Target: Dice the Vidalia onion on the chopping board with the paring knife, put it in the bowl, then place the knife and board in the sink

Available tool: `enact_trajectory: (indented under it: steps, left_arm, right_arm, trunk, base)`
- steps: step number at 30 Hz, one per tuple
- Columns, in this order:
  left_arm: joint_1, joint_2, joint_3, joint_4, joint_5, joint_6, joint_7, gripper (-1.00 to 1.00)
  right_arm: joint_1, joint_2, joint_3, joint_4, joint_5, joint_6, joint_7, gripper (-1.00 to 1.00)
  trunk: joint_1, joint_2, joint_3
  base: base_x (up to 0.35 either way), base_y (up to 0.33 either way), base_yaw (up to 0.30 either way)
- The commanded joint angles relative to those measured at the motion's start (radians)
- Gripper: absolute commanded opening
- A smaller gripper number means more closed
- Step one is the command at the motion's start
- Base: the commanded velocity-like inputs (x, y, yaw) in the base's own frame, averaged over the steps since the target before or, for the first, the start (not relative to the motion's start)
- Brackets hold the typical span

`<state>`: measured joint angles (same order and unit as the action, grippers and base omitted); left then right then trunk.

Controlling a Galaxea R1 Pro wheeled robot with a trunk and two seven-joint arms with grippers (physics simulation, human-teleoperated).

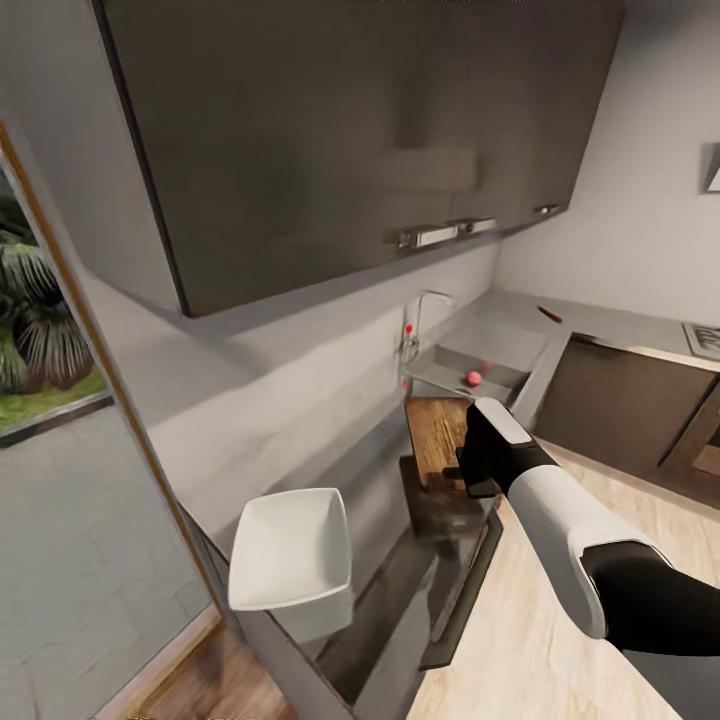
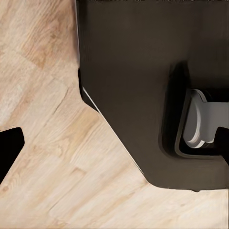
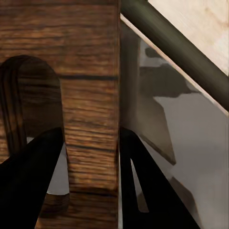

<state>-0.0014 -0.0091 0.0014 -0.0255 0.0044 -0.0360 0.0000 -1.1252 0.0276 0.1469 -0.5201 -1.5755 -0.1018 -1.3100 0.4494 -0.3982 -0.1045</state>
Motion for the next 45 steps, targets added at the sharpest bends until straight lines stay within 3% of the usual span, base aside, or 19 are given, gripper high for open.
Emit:
enact_trajectory:
  steps: [1,45]
  left_arm:
    - [0.000,0.000,0.000,-0.001,0.000,-0.002,0.000,1.00]
    - [0.000,0.002,0.000,-0.001,0.002,-0.002,0.001,1.00]
  right_arm:
    - [-0.001,-0.002,0.008,0.000,-0.009,-0.010,-0.002,-1.00]
    - [-0.001,-0.002,0.010,0.000,-0.009,-0.010,-0.002,-1.00]
  trunk:
    - [0.001,-0.002,-0.001]
    - [0.001,-0.002,0.044]
  base:
    - [0.000,-0.312,0.227]
    - [-0.015,-0.312,0.239]
